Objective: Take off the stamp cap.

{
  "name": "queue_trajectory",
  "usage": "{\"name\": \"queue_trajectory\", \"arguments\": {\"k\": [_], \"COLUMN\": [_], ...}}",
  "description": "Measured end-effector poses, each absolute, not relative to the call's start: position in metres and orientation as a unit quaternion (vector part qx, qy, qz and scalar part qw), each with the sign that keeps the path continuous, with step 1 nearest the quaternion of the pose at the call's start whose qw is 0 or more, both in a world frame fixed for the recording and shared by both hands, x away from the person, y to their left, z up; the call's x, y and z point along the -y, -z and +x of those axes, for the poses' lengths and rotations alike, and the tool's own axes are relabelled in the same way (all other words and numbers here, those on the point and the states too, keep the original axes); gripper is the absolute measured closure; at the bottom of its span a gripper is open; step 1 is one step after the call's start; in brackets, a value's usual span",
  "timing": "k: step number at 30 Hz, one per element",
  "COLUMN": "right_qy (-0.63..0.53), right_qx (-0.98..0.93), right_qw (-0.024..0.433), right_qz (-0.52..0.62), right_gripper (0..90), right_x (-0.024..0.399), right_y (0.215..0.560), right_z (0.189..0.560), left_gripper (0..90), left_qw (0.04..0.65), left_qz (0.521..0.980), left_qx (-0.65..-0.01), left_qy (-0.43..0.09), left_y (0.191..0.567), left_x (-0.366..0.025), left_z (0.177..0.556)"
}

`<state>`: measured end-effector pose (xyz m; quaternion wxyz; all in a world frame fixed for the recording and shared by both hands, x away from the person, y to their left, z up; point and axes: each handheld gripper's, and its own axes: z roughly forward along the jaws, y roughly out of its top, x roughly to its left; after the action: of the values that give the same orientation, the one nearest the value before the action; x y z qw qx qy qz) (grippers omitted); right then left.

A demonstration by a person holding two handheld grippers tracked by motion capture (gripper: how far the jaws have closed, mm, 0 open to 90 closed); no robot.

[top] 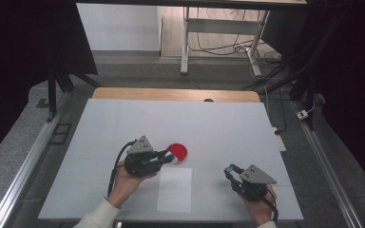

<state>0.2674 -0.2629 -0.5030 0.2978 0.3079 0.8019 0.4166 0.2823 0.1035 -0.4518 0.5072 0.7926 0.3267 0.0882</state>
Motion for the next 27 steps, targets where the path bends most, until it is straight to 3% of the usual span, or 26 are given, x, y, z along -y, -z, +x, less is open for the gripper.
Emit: {"name": "queue_trajectory", "arguments": {"k": [8,27], "right_qy": [-0.412,-0.42], "right_qx": [-0.788,-0.789], "right_qw": [0.307,0.306], "right_qz": [0.339,0.329], "right_gripper": [65.1,65.1], "right_x": [0.284,0.29], "right_y": [0.505,0.503], "right_z": [0.266,0.267], "left_gripper": [75.4,75.3], "left_qw": [0.506,0.493], "left_qz": [0.793,0.797], "left_qx": [-0.327,-0.334], "left_qy": [-0.089,-0.095], "left_y": [0.452,0.457], "left_x": [-0.104,-0.103], "left_z": [0.283,0.287]}}
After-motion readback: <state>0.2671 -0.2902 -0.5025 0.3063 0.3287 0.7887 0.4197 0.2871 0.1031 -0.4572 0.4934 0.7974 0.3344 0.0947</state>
